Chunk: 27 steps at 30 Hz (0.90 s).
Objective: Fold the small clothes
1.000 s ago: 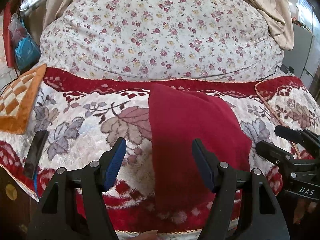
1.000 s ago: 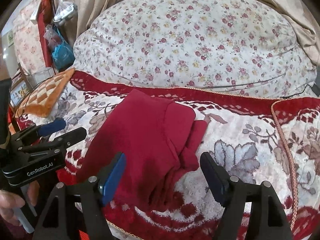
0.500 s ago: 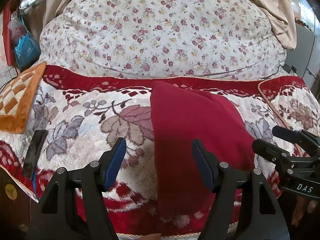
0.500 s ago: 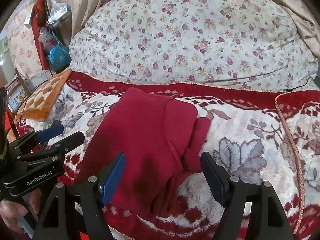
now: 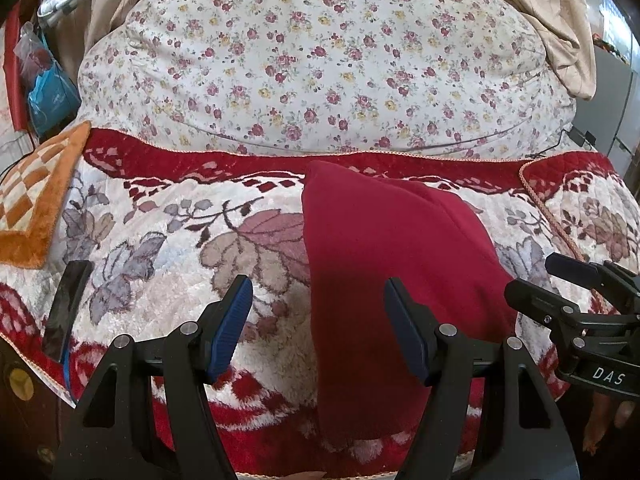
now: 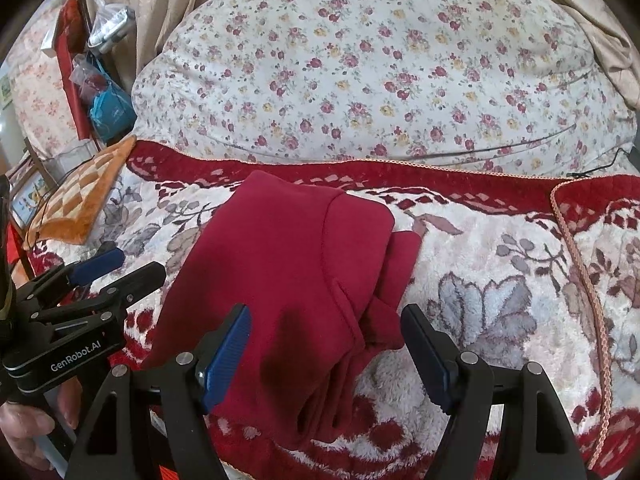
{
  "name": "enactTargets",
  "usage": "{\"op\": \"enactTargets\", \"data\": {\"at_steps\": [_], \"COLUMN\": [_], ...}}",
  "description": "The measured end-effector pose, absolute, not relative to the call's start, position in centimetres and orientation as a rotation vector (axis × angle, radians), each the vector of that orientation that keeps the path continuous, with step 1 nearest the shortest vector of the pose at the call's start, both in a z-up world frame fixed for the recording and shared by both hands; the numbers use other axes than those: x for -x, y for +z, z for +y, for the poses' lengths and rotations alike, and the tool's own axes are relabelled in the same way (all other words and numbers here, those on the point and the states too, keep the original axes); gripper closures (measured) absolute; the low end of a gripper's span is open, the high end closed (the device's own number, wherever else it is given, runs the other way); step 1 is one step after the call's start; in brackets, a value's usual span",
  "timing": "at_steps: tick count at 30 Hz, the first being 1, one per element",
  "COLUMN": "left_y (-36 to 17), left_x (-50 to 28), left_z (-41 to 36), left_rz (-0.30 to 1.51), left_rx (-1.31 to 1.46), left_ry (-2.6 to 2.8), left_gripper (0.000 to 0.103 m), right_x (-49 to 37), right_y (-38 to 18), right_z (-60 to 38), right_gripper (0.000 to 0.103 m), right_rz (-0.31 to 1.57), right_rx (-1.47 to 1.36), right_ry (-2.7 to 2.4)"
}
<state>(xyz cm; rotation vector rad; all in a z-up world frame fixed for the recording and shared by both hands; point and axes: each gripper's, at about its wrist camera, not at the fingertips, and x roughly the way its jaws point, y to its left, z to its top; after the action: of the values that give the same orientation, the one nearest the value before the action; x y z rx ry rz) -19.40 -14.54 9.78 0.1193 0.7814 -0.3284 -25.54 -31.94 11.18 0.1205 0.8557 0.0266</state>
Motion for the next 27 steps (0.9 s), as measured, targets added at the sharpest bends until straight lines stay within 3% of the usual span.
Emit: {"op": "enactTargets", "data": {"at_steps": [27], "left_y": [9.0], "left_x": [18.4], "left_z": [-14.9], "left_rz": [0.798], "left_rx": [-0.130], "left_ry": [-0.325], "left_gripper": [0.035], "right_x": [24.1], "right_y": [9.8], "right_z": [-31.8], "right_gripper": [0.028], "right_rz": [0.903], "right_rx": [-0.119], "right_ry": [0.022]}}
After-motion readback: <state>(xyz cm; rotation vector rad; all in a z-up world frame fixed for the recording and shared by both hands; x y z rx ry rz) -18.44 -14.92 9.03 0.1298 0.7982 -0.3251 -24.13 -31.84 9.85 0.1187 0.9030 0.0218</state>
